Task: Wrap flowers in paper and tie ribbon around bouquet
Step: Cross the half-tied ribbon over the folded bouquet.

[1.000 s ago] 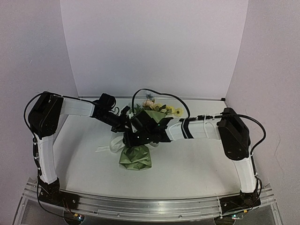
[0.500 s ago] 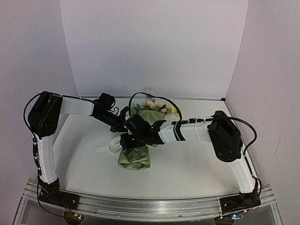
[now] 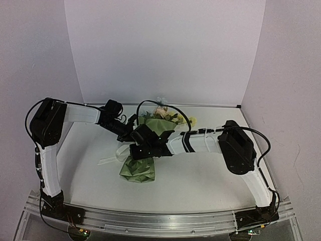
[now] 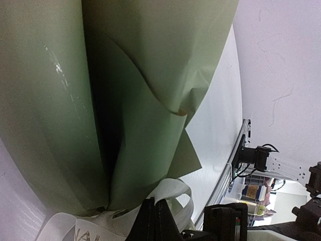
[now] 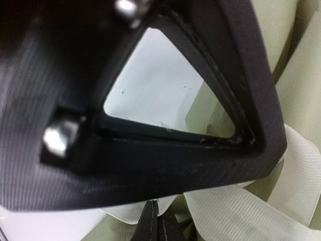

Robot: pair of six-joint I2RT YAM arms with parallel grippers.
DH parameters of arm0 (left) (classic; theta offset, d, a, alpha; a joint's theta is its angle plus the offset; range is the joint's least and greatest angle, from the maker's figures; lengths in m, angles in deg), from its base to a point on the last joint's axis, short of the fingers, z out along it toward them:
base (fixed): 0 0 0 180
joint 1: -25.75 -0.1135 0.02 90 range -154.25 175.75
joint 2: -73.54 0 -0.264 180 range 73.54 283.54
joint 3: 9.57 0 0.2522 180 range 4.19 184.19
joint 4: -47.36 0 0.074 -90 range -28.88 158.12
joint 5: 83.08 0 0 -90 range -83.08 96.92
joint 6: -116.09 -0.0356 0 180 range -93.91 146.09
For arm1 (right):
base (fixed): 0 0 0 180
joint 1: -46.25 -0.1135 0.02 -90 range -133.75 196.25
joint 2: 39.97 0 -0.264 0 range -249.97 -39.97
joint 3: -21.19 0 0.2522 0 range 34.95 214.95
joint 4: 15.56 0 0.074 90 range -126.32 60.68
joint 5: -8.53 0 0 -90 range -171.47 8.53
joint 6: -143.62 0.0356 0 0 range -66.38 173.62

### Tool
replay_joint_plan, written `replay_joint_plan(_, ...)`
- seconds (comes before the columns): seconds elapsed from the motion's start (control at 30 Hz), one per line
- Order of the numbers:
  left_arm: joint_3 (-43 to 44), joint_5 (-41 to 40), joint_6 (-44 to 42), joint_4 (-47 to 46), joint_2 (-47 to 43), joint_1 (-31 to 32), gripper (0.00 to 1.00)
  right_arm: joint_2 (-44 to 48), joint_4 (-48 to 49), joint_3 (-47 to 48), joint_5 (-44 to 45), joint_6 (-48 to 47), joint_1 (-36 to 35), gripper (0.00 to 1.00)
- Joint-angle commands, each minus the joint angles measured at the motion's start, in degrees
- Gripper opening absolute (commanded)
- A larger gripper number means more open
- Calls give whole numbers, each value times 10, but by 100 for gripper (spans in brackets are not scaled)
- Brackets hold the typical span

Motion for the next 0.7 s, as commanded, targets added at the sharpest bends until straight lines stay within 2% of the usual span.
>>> replay_joint_plan(0.0, -14, -30, -4, -17, -25, 1, 0, 80, 9, -41, 19, -6, 0, 0)
replay_joint_plan(0.27, -47, -77, 8, -42, -60, -3, 0, 156, 18, -119, -34, 10, 18, 0)
replay_joint_plan(0.67, -69, -96, 20, -67, -75, -3, 0, 183, 20, -158, -96, 52, 51, 0)
